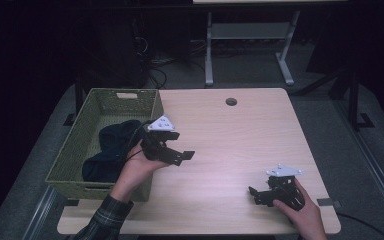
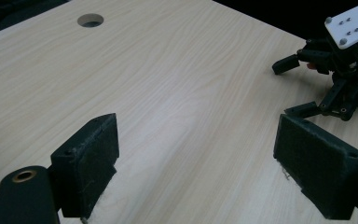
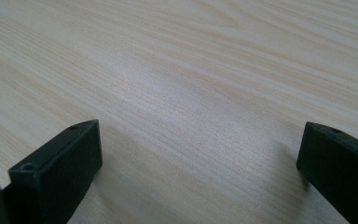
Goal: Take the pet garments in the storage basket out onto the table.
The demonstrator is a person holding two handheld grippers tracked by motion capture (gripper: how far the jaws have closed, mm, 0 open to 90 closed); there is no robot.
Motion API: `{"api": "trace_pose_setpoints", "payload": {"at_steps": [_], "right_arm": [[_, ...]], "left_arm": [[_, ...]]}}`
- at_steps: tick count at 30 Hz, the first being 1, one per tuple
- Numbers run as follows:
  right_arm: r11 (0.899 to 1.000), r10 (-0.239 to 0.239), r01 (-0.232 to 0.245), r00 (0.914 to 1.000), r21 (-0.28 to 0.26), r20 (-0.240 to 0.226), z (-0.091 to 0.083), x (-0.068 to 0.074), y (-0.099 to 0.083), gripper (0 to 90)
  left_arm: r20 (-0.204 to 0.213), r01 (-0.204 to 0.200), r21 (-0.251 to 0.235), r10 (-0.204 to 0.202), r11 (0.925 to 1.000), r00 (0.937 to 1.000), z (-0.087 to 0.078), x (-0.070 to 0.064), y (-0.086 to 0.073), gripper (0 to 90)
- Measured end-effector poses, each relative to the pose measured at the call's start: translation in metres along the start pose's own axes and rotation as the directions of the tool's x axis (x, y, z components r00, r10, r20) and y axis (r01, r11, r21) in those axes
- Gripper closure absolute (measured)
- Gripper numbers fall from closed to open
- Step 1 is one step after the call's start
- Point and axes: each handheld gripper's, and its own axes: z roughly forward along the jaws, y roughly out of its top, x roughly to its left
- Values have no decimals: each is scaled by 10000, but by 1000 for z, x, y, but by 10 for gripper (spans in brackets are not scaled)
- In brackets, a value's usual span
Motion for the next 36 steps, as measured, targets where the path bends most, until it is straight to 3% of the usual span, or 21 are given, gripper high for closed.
{"api": "trace_pose_setpoints", "payload": {"at_steps": [13, 27, 36], "right_arm": [[10000, 8, -8, 10000, 1, -3, 0, 0, 0, 0], [10000, -2, 2, 10000, -1, -1, 0, 0, 0, 0], [10000, -1, 1, 10000, 6, 0, 0, 0, 0, 0]], "left_arm": [[-489, 245, -351, -262, 9991, 9985, -28, 20, -5, 137], [-927, 564, -371, -597, 9977, 9939, -53, 42, -15, 141], [-1465, 891, -378, -938, 9953, 9848, -69, 59, -26, 144]]}}
